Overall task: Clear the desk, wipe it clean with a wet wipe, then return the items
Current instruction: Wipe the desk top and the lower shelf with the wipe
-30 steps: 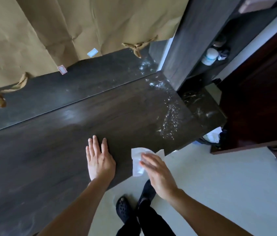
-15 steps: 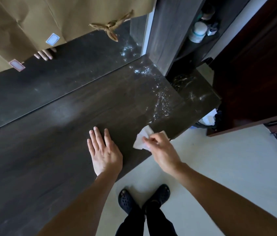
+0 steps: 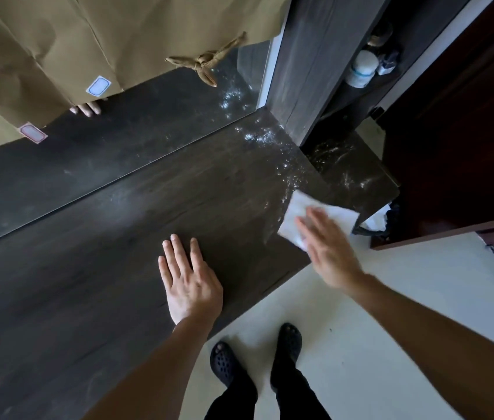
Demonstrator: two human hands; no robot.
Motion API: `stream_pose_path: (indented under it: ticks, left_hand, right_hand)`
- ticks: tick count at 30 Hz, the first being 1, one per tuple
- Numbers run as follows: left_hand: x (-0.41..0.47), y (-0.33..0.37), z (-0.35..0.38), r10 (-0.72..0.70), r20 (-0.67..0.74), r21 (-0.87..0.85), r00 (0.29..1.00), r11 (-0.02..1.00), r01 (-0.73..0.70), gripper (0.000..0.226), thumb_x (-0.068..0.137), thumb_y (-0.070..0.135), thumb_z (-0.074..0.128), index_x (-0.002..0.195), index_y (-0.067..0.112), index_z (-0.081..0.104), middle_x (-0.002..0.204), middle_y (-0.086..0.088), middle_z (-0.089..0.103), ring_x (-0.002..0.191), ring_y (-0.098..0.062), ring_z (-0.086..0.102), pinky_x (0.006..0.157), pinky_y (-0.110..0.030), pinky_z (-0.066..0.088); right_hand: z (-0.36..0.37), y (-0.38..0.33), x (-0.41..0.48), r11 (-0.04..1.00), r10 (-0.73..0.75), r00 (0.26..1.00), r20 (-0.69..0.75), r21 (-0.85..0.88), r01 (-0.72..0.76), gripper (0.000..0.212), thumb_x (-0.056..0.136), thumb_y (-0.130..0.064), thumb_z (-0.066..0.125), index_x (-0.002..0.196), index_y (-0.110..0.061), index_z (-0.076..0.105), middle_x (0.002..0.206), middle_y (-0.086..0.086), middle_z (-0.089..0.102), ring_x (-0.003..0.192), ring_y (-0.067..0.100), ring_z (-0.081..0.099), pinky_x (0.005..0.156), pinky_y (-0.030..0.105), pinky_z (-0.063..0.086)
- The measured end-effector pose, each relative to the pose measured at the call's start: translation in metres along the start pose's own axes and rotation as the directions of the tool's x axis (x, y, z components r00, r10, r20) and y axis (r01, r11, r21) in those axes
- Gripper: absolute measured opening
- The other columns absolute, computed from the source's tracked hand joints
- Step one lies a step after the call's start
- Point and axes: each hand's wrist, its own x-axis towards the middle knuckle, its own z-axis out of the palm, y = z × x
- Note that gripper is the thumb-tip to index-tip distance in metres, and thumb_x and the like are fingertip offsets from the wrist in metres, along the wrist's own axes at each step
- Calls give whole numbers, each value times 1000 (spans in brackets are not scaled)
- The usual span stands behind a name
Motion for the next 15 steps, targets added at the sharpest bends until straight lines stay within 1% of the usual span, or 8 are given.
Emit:
stream_pose_path:
  ticks: [1,3,5,7,9,11,13,15]
  left_hand:
    - [1,0,0,2,-3,6,1000,1000,-2,58,90,26,21,142,5,37,154,-24,21,145,-37,14,118,-49,11]
    - [3,0,1,1,1,13,1000,1000,-1,58,90,26,20,142,6,37,154,-23,21,145,-36,13,118,-49,10]
    - [4,0,1,-8,5,17,1000,1000,8,58,90,27,20,142,7,37,155,-22,20,145,-36,12,119,-49,10]
    - [4,1,1,-8,12,22,1000,1000,7,58,89,26,20,142,7,37,155,-22,20,145,-35,12,118,-49,11]
    - [6,1,-1,-8,15,37,1000,999,7,58,89,27,21,142,7,37,155,-22,20,145,-36,12,118,-49,12]
    - [7,2,-3,-14,17,46,1000,999,14,58,89,26,23,142,7,38,155,-22,20,145,-36,13,118,-50,13]
    - [8,5,-4,-19,15,44,1000,999,18,58,89,26,25,141,7,39,154,-22,21,145,-36,14,118,-50,14]
    - [10,7,-5,-23,-1,44,1000,999,23,56,89,24,28,141,6,40,154,-22,23,144,-37,15,117,-50,15]
  right_hand:
    - [-5,14,16,996,85,996,-6,-38,-86,48,98,-22,29,142,-5,38,150,23,29,140,40,25,109,51,33]
    - [-6,30,51,964,254,967,21,-89,-251,49,101,-24,28,147,-6,26,155,22,18,144,37,14,113,50,26]
    - [1,26,73,943,320,947,18,-105,-316,52,101,-25,26,149,-6,17,157,20,10,146,34,6,117,48,19]
    - [5,13,68,961,254,967,35,-126,-248,53,101,-28,19,149,-6,18,157,19,12,146,34,8,117,49,18]
    - [5,-1,39,994,59,993,98,-96,-50,53,99,-27,16,148,-7,22,156,17,18,145,33,13,116,48,21]
    - [0,1,16,991,-109,978,177,-54,120,51,100,-24,19,149,-11,22,157,11,18,146,28,12,116,44,19]
    - [-9,20,32,987,-152,970,189,-32,161,51,100,-24,21,149,-12,23,157,10,17,146,26,11,117,44,19]
    - [-14,32,76,995,-76,987,144,-52,85,50,100,-23,25,148,-10,24,157,13,17,146,29,12,116,47,22]
